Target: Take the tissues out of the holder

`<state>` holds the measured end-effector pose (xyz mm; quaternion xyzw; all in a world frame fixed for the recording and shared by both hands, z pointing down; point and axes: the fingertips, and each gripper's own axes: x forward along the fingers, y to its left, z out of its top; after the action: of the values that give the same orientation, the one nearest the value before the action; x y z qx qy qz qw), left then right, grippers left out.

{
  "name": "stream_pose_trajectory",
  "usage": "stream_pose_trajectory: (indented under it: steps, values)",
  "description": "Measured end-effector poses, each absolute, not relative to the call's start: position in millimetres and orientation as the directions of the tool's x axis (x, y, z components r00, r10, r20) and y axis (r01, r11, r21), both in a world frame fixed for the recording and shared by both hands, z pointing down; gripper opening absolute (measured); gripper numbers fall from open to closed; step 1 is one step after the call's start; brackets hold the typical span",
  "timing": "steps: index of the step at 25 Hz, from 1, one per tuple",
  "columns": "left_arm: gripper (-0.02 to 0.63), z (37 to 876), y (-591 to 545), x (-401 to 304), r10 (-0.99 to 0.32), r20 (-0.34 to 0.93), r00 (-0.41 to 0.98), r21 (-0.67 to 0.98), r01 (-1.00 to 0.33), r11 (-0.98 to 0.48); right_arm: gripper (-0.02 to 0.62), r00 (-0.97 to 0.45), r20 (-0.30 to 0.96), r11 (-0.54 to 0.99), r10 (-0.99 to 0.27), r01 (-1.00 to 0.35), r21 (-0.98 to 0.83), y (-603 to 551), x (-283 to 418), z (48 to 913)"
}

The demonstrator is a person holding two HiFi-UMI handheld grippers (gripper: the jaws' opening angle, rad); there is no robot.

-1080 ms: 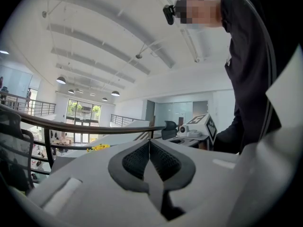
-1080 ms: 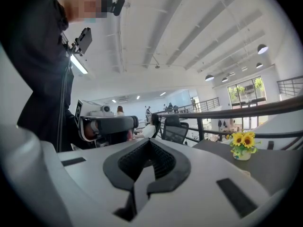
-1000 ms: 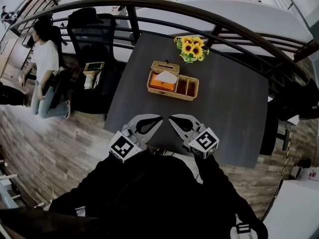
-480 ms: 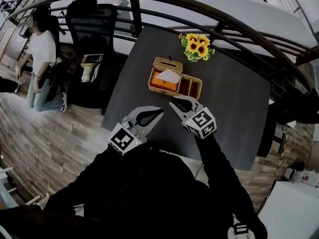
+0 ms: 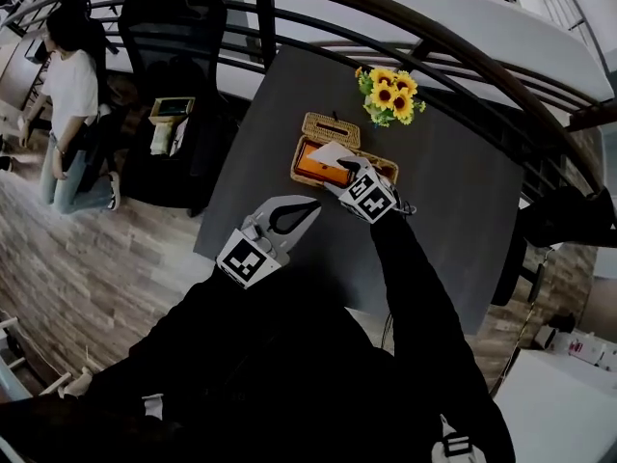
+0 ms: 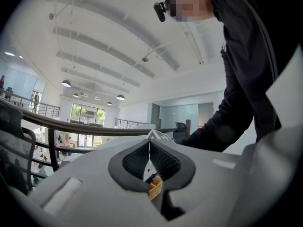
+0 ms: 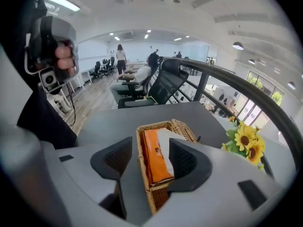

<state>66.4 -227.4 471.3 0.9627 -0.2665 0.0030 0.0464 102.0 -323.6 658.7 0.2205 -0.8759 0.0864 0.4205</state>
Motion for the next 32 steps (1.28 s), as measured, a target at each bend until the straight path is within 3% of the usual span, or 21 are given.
stream_pose_trajectory:
  steps: [7,17,28,32]
  values:
    - [0.008,496.5,-260.3,56.1,-0.532,0.024,0.846,0.079,-0.532,-0.843,0.339,-0.384,0.909,0.936,-0.162,-0.352,0.018,-355.4,97.1,710.9]
    - [0.008,519.1,-276.2,35.8,-0.536,0.052,0.843,0.107,-0.538,-0.836,0.367,-0.261,0.965,0.966,-0.019,-0.253,-0.049,-363.9,93.1,759.9]
    - [0.008,528.9,-288.9,26.5,-0.541,0.052,0.839,0.148,-0.542,-0.827,0.336,-0.198,0.98,0.973,0.001,-0.225,-0.046,-364.2,88.3,782.9]
    - [0.008,532.0,-288.0,28.3,-0.533,0.07,0.843,0.139,-0.537,-0.832,0.235,-0.186,0.982,0.969,0.017,-0.241,-0.062,-366.1,89.6,779.2]
